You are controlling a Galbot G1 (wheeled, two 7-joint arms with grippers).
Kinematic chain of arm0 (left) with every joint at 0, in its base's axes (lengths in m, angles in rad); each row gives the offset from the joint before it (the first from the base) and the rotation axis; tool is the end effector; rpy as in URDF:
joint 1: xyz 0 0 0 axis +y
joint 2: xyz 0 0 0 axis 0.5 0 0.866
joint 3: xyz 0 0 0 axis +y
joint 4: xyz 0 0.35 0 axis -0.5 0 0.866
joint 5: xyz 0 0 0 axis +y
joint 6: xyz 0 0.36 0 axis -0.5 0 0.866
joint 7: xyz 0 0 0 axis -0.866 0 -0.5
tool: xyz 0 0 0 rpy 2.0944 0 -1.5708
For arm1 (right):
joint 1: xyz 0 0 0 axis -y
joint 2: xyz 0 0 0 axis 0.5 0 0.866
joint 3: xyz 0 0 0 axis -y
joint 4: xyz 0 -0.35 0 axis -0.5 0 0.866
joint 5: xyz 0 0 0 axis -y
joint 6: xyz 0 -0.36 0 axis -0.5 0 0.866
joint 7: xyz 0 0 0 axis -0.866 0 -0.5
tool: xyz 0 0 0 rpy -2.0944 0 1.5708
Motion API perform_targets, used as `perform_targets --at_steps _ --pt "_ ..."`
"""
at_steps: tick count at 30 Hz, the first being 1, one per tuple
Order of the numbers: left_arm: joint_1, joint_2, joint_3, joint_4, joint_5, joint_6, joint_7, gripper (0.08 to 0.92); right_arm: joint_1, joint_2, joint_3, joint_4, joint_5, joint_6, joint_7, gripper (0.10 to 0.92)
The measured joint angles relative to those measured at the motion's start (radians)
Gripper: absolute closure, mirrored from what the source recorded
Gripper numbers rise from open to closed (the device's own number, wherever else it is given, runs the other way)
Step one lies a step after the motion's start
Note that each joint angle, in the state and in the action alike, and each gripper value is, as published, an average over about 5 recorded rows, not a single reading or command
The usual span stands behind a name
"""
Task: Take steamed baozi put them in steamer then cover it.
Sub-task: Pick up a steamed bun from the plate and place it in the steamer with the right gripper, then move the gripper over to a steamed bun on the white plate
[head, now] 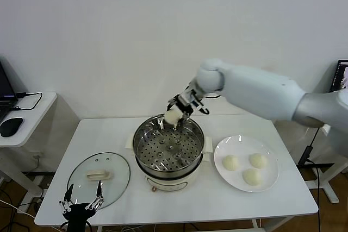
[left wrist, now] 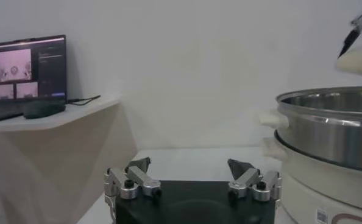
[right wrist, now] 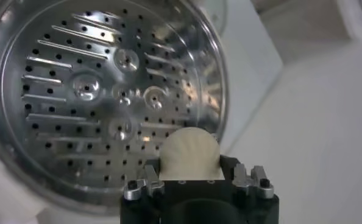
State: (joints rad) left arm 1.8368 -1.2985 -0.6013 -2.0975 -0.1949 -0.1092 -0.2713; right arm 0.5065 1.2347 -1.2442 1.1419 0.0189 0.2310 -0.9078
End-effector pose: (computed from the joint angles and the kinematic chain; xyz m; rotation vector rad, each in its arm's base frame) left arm 0.1075 0.0687 -0.3304 0.2801 -2.9862 -0.1271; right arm 0.5765 0.1383 -0.0739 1.9151 -1.0451 2.1929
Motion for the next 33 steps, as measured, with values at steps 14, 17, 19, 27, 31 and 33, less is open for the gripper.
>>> perform_targets --at_steps 14,17,19,27,31,33 --pt "-0.022 0.005 -0.001 0.012 -0.007 0.004 0.002 0.177 -0.075 0.105 -0.014 -0.124 -0.188 0.151 0.057 0.403" --pt "-0.024 0.005 -0.001 0.013 -0.009 0.004 0.002 0.177 -0.085 0.119 -0.016 -0.140 -0.212 0.172 0.067 0.372" --pt "-0.024 0.004 -0.001 0.013 -0.010 0.004 0.002 0.177 -0.087 0.125 -0.015 -0.147 -0.224 0.183 0.073 0.329" --pt "-0.022 0.002 -0.002 0.005 -0.012 0.004 0.002 0.177 -0.049 0.101 -0.014 -0.106 -0.180 0.152 0.049 0.205" --pt "-0.018 0.002 -0.002 -0.002 -0.013 0.005 0.002 0.177 0.003 0.044 -0.012 -0.028 -0.091 0.051 0.001 0.203" --pt "-0.016 0.003 -0.002 -0.006 -0.013 0.005 0.002 0.177 0.028 0.004 -0.006 0.014 -0.050 -0.011 -0.023 0.203"
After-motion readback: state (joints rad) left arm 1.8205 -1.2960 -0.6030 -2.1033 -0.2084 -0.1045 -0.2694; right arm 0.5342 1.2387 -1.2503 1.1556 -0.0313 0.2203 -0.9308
